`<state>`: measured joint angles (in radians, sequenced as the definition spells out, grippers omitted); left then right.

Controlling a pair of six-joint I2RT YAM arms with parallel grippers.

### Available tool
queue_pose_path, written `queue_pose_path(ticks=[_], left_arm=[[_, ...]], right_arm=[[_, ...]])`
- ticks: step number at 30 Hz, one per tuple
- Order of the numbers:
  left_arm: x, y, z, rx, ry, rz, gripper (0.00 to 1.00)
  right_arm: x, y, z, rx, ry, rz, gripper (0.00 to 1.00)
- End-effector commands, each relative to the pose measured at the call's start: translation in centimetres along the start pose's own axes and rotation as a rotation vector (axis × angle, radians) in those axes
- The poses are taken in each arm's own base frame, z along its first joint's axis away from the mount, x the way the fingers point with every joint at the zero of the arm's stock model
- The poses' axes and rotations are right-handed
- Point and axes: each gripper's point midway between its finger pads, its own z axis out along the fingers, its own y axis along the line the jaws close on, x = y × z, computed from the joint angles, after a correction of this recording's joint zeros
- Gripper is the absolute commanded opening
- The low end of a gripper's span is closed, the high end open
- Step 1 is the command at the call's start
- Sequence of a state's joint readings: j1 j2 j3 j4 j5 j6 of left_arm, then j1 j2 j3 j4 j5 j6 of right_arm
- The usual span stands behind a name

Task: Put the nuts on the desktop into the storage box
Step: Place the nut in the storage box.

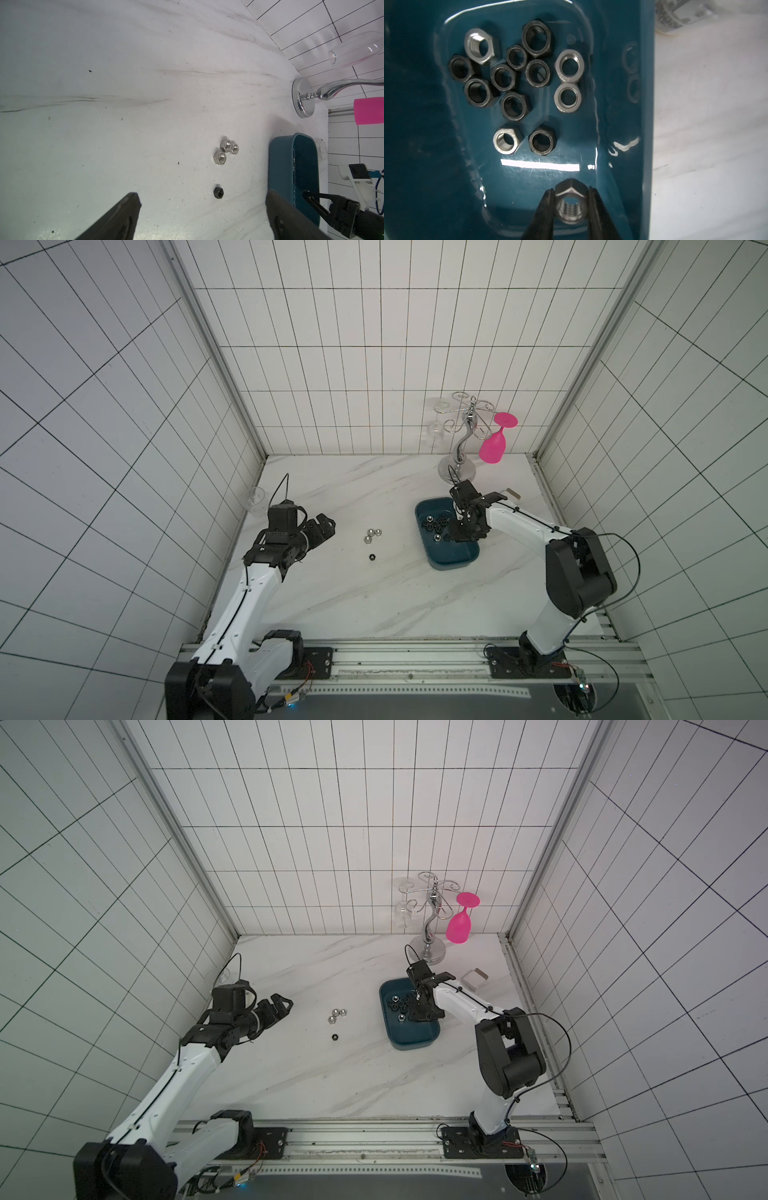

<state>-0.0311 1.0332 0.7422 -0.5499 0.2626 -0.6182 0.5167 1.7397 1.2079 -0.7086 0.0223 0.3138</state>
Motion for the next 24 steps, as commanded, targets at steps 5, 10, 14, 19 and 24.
queue_pose_path(ticks=[5,10,14,19,24], left_arm=[[-0.7,-0.2,0.4,0.003,-0.019,0.003,0.98],[-0.8,-0.3,0.5,-0.001,-0.022,0.006,0.98],[-1.1,-0.4,0.3,-0.004,-0.025,0.011,0.98],[-1.1,-0.4,0.0,-0.005,-0.029,0.013,0.98],[-1.1,-0.5,-0.1,-0.005,-0.030,0.014,0.98]], right_arm=[[-1.0,-0.5,2.2,0.006,0.022,-0.021,0.21],[-1.4,-0.4,3.4,0.007,0.045,-0.034,0.22],[-1.9,-0.1,3.9,-0.003,0.044,-0.035,0.27],[-3.0,0.6,3.0,-0.028,0.022,-0.036,0.37],[-4.1,0.6,0.3,-0.031,-0.029,-0.040,0.49]])
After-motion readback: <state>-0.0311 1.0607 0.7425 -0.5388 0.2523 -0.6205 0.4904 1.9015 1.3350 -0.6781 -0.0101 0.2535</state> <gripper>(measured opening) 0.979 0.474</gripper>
